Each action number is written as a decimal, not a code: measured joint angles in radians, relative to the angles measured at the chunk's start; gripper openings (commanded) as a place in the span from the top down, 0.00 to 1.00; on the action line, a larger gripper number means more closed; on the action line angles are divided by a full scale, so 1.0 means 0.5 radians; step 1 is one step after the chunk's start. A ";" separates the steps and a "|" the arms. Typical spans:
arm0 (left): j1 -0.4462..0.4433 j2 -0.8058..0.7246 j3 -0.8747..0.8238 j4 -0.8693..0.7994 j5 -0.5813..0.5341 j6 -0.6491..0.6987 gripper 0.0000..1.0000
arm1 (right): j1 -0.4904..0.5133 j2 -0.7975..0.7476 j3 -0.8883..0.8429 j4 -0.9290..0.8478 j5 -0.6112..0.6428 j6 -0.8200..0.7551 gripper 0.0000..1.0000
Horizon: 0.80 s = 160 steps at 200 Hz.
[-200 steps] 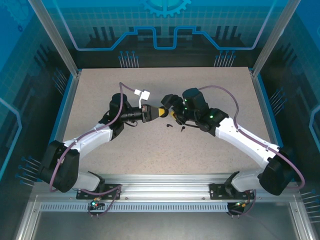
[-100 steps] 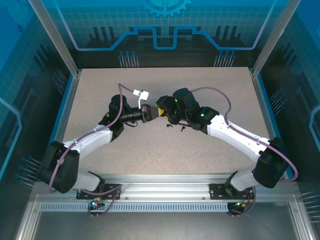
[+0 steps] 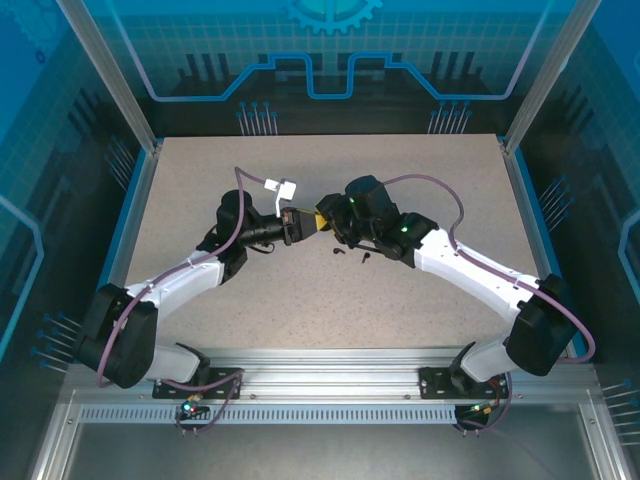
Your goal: Insert wireless bluetooth earbuds into charging case
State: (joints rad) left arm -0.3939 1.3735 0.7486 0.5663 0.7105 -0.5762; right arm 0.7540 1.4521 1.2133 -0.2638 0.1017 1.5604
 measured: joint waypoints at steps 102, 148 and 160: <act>-0.004 -0.020 -0.027 -0.005 -0.015 -0.002 0.57 | -0.003 0.000 0.000 0.000 0.027 0.000 0.65; -0.004 -0.035 -0.028 -0.001 -0.017 -0.001 0.66 | -0.004 -0.001 -0.001 0.000 0.044 -0.001 0.65; -0.003 -0.035 -0.032 -0.002 -0.027 -0.002 0.67 | -0.004 0.000 -0.001 0.000 0.043 -0.001 0.65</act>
State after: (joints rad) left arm -0.3954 1.3560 0.7326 0.5655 0.6971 -0.5770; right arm 0.7521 1.4521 1.2129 -0.2638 0.1234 1.5600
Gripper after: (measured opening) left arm 0.343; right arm 0.435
